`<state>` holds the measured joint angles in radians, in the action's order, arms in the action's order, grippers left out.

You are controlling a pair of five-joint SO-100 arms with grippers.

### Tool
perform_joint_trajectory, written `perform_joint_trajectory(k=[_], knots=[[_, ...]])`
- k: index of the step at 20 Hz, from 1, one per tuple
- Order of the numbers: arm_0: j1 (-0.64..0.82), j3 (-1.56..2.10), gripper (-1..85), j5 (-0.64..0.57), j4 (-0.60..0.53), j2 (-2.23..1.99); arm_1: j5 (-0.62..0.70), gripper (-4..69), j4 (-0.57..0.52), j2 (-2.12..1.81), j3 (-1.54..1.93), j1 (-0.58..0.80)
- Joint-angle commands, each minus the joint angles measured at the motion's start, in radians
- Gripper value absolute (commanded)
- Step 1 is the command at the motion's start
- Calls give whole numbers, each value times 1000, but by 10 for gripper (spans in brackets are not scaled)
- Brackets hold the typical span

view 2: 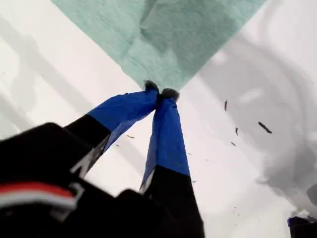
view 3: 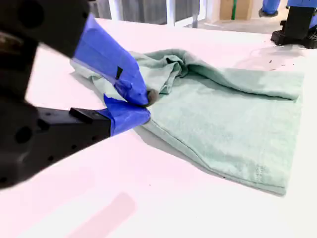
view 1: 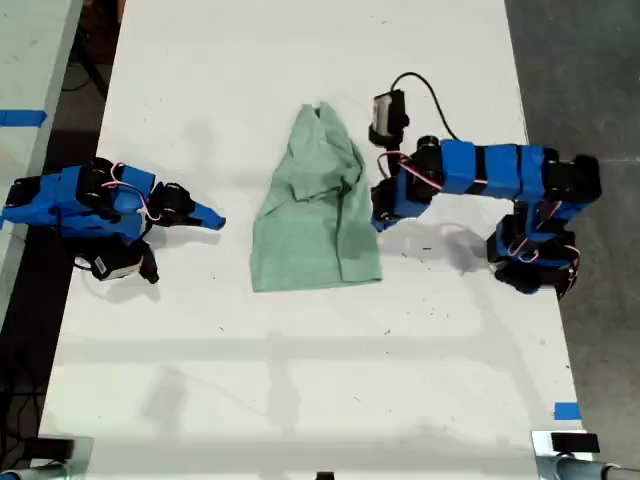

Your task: Fold t shirt

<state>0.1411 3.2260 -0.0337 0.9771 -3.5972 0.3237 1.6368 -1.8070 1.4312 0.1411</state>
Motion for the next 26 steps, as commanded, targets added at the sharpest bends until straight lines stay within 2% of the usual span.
perform_joint_trajectory(k=[1, 6, 8, 12, 14, 26], knots=[[-5, 11, 0, 20, 3, -8, -54, 12, -166, -388, 411, 5], [-3, 11, 0, 20, 3, -8, -138, 12, -410, -859, 1069, -14], [-3, 11, 0, 20, 3, -8, -146, 13, -468, -1072, 1282, -12], [-3, 11, 0, 20, 3, -8, -137, 13, -437, -1456, 1569, 11], [-5, 11, 0, 21, 3, -8, -135, 13, -310, -1707, 1655, 3], [-6, 11, 0, 23, 5, -8, -152, 14, -308, -1703, 1658, -23]])
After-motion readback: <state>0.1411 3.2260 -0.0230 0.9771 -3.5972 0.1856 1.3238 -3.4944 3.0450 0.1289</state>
